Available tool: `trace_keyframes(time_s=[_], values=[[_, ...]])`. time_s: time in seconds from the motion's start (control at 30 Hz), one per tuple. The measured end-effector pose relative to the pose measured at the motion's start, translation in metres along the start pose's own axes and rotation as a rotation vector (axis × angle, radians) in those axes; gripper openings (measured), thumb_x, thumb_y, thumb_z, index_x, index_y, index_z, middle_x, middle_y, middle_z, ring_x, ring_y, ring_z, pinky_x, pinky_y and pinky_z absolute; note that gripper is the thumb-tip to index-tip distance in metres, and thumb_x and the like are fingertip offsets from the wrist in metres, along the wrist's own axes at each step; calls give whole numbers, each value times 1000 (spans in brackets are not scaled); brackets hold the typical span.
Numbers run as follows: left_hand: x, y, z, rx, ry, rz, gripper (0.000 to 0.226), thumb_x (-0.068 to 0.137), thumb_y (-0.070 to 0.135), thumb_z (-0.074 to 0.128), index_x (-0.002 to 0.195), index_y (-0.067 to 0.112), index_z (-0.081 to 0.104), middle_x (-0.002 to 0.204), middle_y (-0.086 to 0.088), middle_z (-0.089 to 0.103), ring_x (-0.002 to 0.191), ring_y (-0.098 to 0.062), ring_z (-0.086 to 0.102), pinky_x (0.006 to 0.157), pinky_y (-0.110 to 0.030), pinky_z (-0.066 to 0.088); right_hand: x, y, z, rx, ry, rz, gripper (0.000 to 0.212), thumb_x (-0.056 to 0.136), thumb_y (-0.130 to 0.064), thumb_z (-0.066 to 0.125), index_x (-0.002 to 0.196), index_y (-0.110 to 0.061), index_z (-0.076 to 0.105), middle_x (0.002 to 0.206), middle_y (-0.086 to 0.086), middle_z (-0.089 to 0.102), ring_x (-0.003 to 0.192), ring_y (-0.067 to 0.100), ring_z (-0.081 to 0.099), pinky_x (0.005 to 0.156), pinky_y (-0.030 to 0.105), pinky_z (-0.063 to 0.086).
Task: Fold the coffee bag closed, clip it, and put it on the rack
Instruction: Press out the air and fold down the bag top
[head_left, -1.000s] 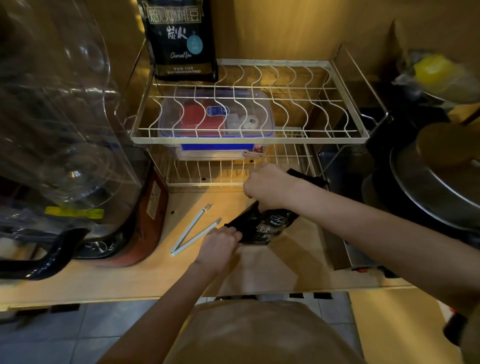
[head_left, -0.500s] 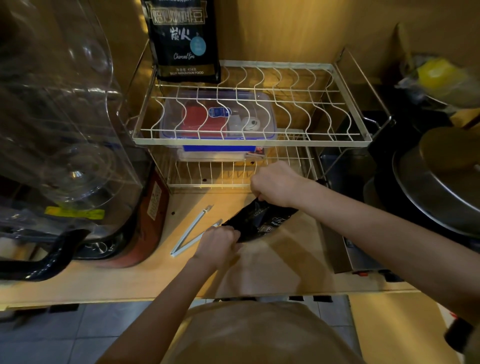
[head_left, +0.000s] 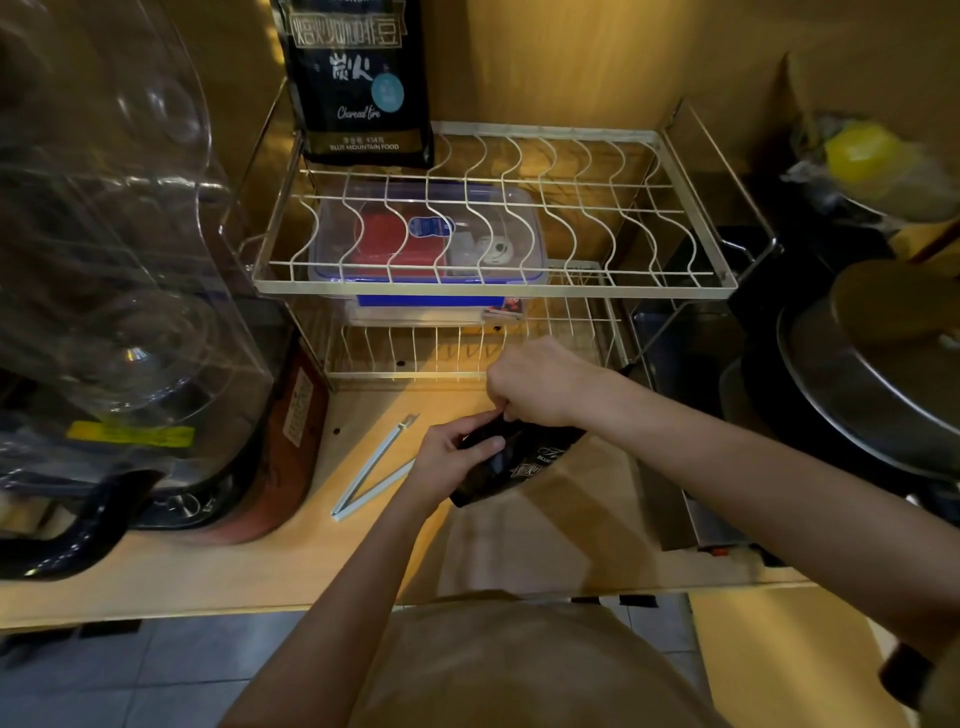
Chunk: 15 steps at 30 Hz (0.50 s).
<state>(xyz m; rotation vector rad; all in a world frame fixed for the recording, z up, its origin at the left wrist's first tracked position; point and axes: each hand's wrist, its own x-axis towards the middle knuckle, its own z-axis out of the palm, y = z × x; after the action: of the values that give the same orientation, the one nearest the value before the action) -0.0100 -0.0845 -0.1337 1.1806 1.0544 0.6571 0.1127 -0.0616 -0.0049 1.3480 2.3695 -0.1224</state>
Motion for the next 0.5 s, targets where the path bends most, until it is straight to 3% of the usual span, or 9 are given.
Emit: trace_keyframes(time_s=[0.2, 0.27, 0.33, 0.4, 0.5], values=[[5, -2, -1, -5, 41, 48, 32, 80, 1, 62, 112, 4, 61, 114, -17, 65, 93, -14, 62, 78, -13, 52, -4, -1, -5, -119, -118, 47, 20, 88, -8, 50, 106, -8, 59, 111, 10, 63, 102, 29, 61, 68, 34, 43], [6, 0, 0, -2, 60, 69, 31, 80, -1, 61, 111, 2, 61, 112, -13, 65, 89, -4, 64, 77, -11, 52, -5, -2, -10, -139, -109, 52, 21, 89, -5, 47, 107, -7, 57, 114, 11, 62, 105, 31, 60, 73, 36, 47], [6, 1, 3, -11, 85, 80, 29, 81, -2, 59, 109, -2, 61, 104, -8, 66, 76, 7, 64, 69, -4, 49, -7, -5, -16, -124, -87, 53, 19, 88, -5, 49, 105, -6, 58, 113, 12, 62, 105, 31, 60, 75, 37, 48], [5, 0, 4, -33, 96, 67, 25, 82, -3, 58, 106, -5, 62, 93, -4, 67, 71, 5, 64, 63, -1, 46, -8, -7, -18, -92, -57, 42, 16, 87, -8, 51, 101, -6, 59, 108, 13, 62, 102, 30, 60, 70, 36, 44], [5, -9, -2, -58, 77, 23, 18, 81, 0, 59, 97, 2, 68, 80, 3, 71, 76, -4, 66, 64, -12, 51, -11, 1, -18, 75, -66, 9, 21, 84, -25, 57, 96, -9, 64, 96, 9, 65, 92, 26, 61, 71, 36, 48]])
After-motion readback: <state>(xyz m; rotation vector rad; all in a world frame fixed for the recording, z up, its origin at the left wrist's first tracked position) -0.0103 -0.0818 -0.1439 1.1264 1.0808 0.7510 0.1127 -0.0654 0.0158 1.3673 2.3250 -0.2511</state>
